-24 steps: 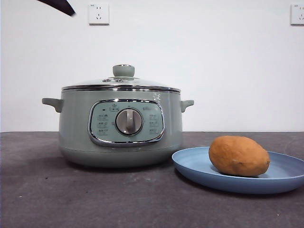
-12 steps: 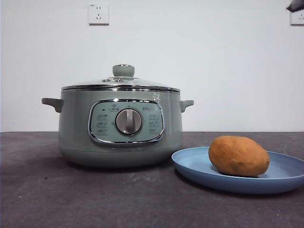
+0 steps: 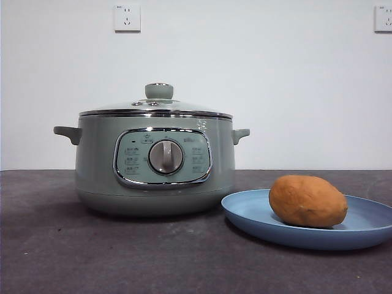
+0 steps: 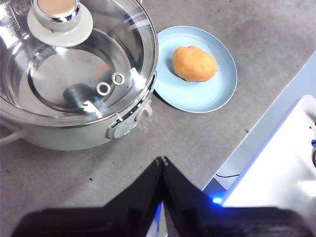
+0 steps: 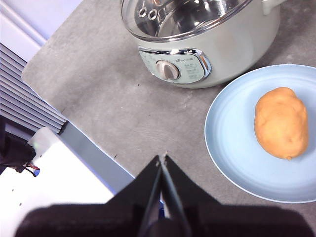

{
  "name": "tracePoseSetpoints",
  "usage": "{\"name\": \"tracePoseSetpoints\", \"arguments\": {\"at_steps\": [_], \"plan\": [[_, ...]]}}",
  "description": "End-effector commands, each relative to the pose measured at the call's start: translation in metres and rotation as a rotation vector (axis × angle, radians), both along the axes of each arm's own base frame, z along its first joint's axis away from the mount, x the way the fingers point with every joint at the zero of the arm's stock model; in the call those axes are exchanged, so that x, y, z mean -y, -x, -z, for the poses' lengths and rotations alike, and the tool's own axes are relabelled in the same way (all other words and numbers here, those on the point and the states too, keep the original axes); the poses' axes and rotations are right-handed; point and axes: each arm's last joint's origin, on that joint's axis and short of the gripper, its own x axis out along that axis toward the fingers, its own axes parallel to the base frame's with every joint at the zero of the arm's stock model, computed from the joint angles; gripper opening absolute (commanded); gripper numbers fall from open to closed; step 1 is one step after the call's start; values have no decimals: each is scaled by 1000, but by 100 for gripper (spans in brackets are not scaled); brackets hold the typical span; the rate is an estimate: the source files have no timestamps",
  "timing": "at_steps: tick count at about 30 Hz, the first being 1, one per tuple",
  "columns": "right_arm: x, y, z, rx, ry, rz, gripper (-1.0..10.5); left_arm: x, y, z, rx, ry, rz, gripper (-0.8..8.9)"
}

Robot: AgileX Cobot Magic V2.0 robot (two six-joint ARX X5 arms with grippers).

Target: Take the potato out from the steamer,put the potato on the plate,close the lid

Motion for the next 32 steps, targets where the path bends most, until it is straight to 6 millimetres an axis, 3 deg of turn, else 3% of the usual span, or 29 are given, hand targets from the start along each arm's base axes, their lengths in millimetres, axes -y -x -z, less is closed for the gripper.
{"name": "tracePoseSetpoints", "arguments": {"at_steps": [1,13,18,24,28,32], "plan": [[0,0,-2,5,-5,3,2,1,-2,0,18,7,5,-4],[0,0,-2,5,-5,3,2,1,-3,-2,50,12,1,-4],[0,0,-2,5,-5,3,2,-18,-5,-26,314,63,-108,-3],[0,0,-2,5,-5,3,2,-51,16,-51,676,158,-252,-4],[0,0,-2,5,-5,3,2,-69,33,-34,878,172,-355,-3],[0,0,-2,6,-5,3,2,-83,51,4,1004,148,-461,-4]]}}
